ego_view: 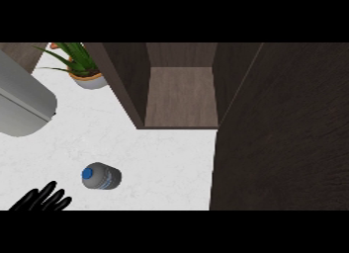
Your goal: Pick up the bottled water, place it into the cabinet and close the cabinet
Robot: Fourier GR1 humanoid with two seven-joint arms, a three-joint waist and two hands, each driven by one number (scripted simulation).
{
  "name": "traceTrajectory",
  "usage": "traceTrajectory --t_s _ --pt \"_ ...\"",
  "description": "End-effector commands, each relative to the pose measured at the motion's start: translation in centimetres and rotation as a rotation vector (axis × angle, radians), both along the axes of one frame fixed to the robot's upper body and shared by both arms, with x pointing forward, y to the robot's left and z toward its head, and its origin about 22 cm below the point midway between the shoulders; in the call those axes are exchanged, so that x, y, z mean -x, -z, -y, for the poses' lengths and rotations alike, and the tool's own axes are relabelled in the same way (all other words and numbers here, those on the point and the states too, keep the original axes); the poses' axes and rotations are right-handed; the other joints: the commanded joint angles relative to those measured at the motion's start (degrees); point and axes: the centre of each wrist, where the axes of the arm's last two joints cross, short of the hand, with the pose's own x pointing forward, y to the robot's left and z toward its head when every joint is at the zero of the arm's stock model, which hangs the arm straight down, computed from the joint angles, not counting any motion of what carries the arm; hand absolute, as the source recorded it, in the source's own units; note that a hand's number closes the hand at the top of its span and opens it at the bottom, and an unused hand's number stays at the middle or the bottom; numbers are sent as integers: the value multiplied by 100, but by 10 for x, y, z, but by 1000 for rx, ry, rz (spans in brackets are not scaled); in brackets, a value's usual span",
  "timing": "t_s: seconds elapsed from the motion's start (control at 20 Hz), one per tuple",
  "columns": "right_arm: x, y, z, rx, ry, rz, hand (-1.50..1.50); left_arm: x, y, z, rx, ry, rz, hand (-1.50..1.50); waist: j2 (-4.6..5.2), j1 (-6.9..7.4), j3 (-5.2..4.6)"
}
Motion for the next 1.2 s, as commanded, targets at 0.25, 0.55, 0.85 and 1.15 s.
traceTrajectory --t_s 0.25,0.55,0.85,1.15 --pt "2 29 4 -2 -11 13 -150 2 8 -34 -4 -11 12 -150 7 -13 2" --pt "8 20 -9 4 -7 22 -150 -2 21 -33 -3 -34 34 -150 8 -10 0" --pt "17 22 -4 5 -4 34 -150 -27 44 -60 2 -117 14 -150 11 -43 -1" --pt "17 35 -17 31 -17 30 -150 -41 47 -48 -59 -118 22 -150 10 -28 1"
